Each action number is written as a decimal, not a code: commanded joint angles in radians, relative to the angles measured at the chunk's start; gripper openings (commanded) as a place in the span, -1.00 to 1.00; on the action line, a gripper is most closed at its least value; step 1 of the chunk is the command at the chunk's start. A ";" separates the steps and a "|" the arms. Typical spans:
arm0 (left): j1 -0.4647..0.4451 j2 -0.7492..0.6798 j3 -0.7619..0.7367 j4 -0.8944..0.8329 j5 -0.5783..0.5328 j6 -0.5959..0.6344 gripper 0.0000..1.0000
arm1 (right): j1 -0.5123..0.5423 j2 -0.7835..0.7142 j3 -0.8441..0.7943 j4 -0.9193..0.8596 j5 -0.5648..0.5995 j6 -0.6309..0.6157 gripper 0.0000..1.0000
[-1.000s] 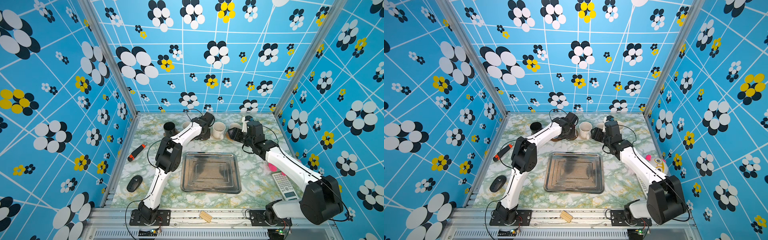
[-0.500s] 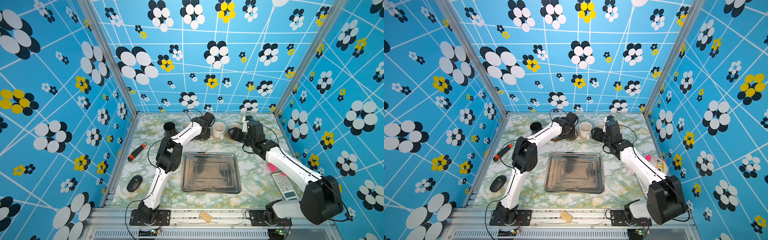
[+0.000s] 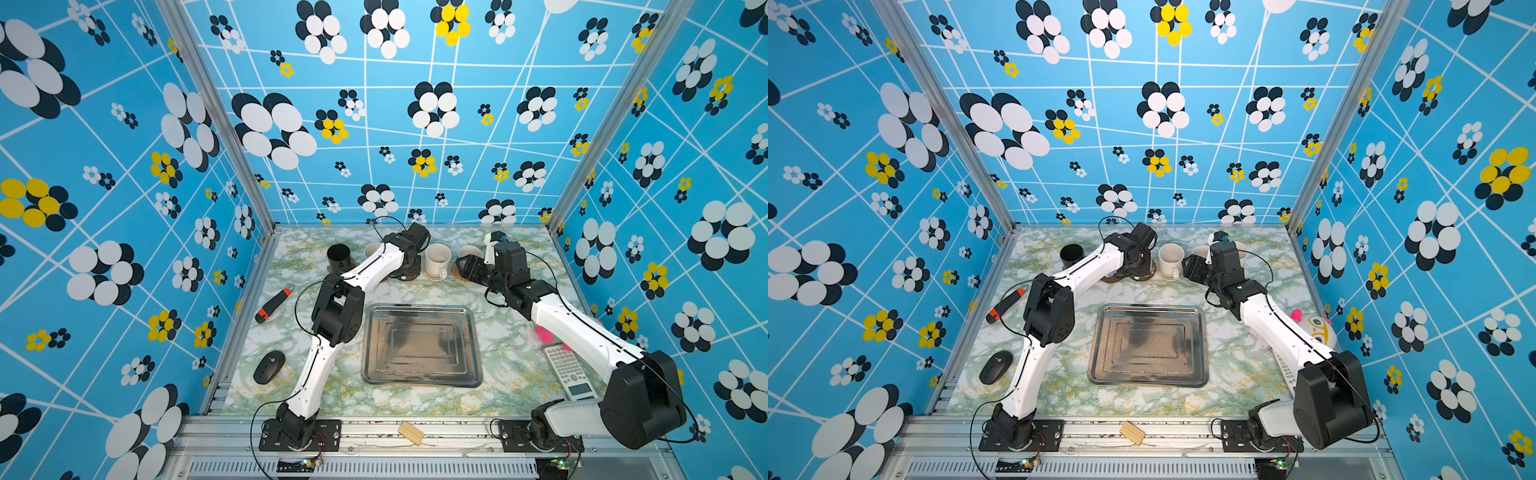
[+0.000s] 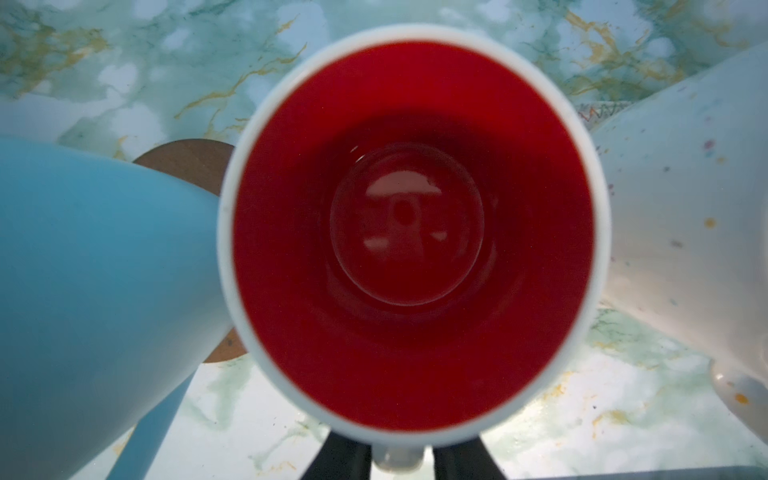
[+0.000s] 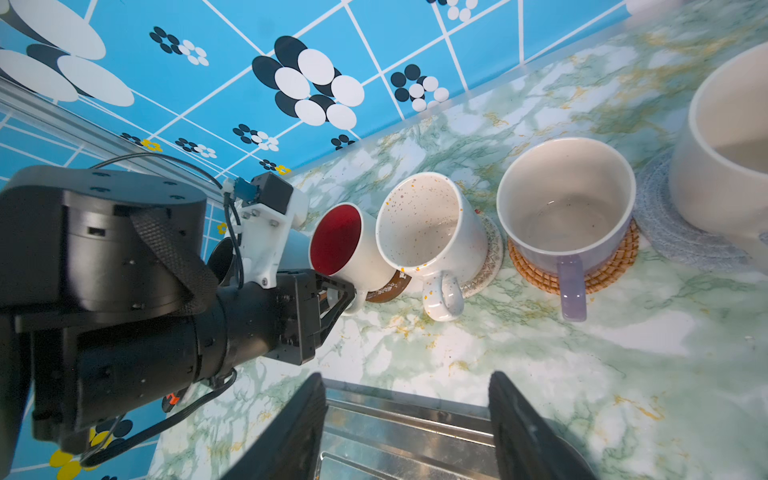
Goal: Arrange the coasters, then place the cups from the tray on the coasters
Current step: 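Lower the red-lined mug onto the wooden coaster with the left gripper, then open the left gripper and raise it off the red-lined mug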
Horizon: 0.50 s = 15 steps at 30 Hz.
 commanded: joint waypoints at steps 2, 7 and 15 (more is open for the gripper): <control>0.004 -0.003 0.029 -0.013 -0.004 -0.007 -0.42 | -0.008 -0.014 0.003 -0.005 -0.014 -0.010 0.29; -0.002 -0.010 0.029 -0.018 -0.011 -0.005 -0.21 | -0.008 -0.020 -0.001 -0.006 -0.013 -0.009 0.29; -0.018 -0.037 0.024 -0.008 -0.039 0.032 -0.03 | -0.008 -0.018 0.015 -0.033 -0.006 -0.005 0.32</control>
